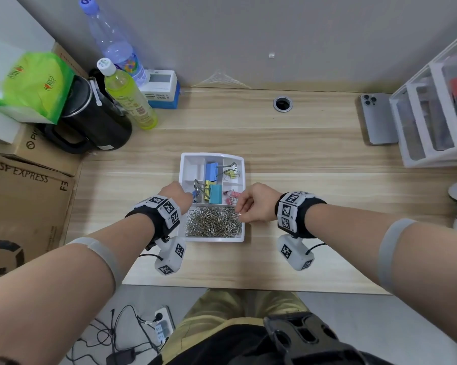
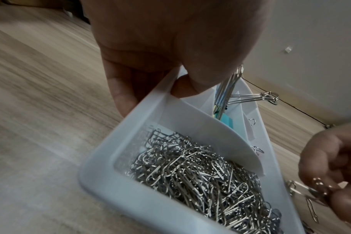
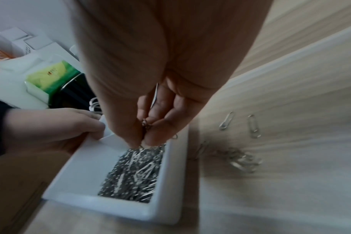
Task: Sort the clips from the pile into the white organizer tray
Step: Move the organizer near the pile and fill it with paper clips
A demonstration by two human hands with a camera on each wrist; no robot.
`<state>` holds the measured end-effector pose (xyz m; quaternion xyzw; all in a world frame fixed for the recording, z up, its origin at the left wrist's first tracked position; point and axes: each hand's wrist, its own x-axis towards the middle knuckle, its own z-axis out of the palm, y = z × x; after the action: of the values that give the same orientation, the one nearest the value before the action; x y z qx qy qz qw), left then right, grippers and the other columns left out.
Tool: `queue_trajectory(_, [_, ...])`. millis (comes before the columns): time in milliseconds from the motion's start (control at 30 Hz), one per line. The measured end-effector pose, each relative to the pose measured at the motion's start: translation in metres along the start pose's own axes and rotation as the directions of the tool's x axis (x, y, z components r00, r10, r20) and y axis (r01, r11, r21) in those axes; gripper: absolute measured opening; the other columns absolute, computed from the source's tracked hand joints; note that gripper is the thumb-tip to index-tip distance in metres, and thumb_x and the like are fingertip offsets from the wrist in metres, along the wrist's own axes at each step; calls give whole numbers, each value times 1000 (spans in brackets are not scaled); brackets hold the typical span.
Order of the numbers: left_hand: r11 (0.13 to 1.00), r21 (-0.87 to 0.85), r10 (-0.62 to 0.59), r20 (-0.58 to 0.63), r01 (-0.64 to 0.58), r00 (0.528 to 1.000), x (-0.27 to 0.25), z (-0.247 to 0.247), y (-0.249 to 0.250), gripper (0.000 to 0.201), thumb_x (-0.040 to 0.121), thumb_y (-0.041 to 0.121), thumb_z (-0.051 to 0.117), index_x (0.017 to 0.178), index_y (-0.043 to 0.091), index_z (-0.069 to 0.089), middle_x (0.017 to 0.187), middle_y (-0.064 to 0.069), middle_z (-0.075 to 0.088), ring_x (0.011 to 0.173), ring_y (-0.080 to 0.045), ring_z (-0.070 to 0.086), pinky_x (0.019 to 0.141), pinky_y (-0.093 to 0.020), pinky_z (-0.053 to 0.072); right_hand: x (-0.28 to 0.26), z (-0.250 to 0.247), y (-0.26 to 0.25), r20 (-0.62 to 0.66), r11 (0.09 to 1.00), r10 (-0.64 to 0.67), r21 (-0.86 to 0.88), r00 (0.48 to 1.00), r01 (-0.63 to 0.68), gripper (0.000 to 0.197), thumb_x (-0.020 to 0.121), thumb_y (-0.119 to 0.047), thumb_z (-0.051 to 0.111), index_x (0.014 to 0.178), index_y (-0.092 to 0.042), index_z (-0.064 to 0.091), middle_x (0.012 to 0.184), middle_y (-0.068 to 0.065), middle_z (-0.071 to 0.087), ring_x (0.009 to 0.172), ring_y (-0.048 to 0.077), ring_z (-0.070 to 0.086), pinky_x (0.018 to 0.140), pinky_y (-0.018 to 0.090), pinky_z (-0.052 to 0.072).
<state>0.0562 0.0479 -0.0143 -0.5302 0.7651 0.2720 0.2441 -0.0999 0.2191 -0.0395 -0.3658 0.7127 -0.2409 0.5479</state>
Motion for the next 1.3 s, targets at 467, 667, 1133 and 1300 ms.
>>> queue_trajectory(467, [999, -27, 19, -21, -19, 1000, 2, 3, -3, 18, 91, 15, 46, 74, 12, 42, 71, -3, 45, 57, -15, 42, 52, -26, 33, 0, 32, -9, -79, 960, -206, -208, 975, 186, 24, 84, -8, 68, 106, -15, 73, 99, -2, 73, 87, 10, 68, 84, 25, 57])
queue_trajectory(667, [1000, -25, 11, -16, -12, 1000, 4, 3, -2, 16, 91, 15, 47, 75, 11, 42, 71, -5, 47, 56, -17, 42, 52, -25, 32, -5, -10, 12, -285, 944, -144, -328, 948, 45, 18, 83, -14, 57, 93, -27, 64, 88, -12, 61, 81, 13, 62, 73, 30, 53])
queue_trajectory(1133, [1000, -21, 17, -29, -18, 999, 9, 6, -5, 10, 91, 17, 45, 87, 8, 45, 71, -3, 46, 58, -16, 43, 53, -26, 35, -15, -30, 64, -101, 872, -92, -489, 991, 31, 41, 79, 1, 59, 117, -11, 67, 114, 8, 53, 100, 27, 58, 91, 35, 46])
queue_trajectory(1300, [1000, -11, 13, -44, -13, 999, 9, 8, -5, 11, 92, 18, 45, 91, 7, 47, 72, -2, 45, 59, -15, 43, 53, -26, 34, -9, -30, 61, -123, 843, -81, -537, 989, 2, 32, 88, -7, 58, 115, -15, 72, 109, 8, 57, 101, 27, 59, 89, 33, 46])
